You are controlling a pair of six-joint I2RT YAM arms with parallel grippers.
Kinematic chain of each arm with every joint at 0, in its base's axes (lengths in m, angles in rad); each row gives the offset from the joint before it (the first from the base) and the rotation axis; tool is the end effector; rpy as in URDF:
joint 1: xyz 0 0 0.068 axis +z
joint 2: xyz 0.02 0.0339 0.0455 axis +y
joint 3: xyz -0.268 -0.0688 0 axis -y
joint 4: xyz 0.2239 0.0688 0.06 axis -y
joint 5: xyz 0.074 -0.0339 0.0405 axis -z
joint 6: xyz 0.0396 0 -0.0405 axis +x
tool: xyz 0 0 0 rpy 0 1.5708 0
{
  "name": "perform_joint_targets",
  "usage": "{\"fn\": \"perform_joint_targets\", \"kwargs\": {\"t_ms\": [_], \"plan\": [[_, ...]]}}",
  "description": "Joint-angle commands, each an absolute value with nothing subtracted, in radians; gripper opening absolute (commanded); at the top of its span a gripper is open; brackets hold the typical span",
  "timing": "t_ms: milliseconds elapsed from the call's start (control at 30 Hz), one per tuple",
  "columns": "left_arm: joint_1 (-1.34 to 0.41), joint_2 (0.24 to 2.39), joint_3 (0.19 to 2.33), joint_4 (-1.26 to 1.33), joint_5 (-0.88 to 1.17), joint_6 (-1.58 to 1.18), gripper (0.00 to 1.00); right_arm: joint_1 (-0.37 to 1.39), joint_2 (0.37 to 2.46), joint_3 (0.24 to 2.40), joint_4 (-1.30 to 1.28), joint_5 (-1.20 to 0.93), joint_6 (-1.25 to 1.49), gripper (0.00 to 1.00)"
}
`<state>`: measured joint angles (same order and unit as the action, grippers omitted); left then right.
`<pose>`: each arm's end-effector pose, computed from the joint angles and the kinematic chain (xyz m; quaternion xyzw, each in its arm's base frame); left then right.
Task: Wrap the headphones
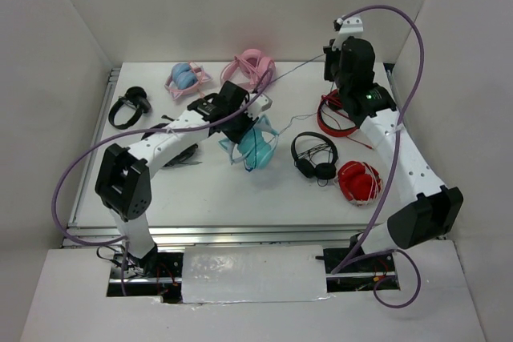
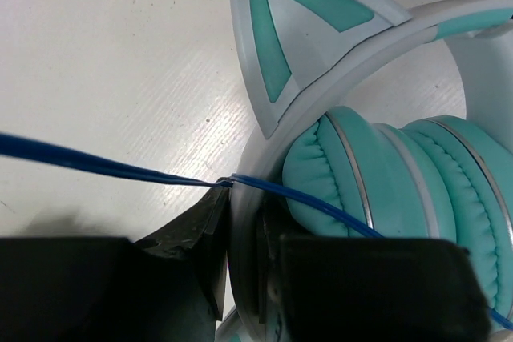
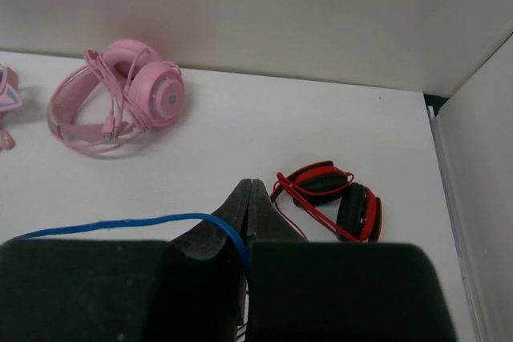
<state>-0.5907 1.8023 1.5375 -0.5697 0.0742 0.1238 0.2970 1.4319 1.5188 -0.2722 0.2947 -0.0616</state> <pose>0.3219 -0.2194 0.2896 0.3385 0.8688 -0.1169 0.3419 0.3005 0.0799 0.4375 -0.0435 0.7657 -0.0380 0.6406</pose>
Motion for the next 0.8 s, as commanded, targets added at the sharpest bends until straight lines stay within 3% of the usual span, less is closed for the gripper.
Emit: {"fn": "perform_joint_targets", "kwargs": {"t_ms": [0, 400, 767], "plan": [[-0.595, 1.721, 1.539, -0.534, 0.093, 0.115, 0.0, 0.304, 1.453, 1.572, -0.285, 0.29, -0.077, 0.0], [-0.71, 1.569, 1.33, -0.437, 0.147, 0.179, 0.0, 0.224, 1.798, 2.1, -0.517, 0.203, -0.029, 0.0], [-0.752, 1.488, 1.19, -0.377, 0.229, 0.192, 0.0, 0.179, 1.818, 2.148, -0.514, 0.107, -0.026, 0.0]]}}
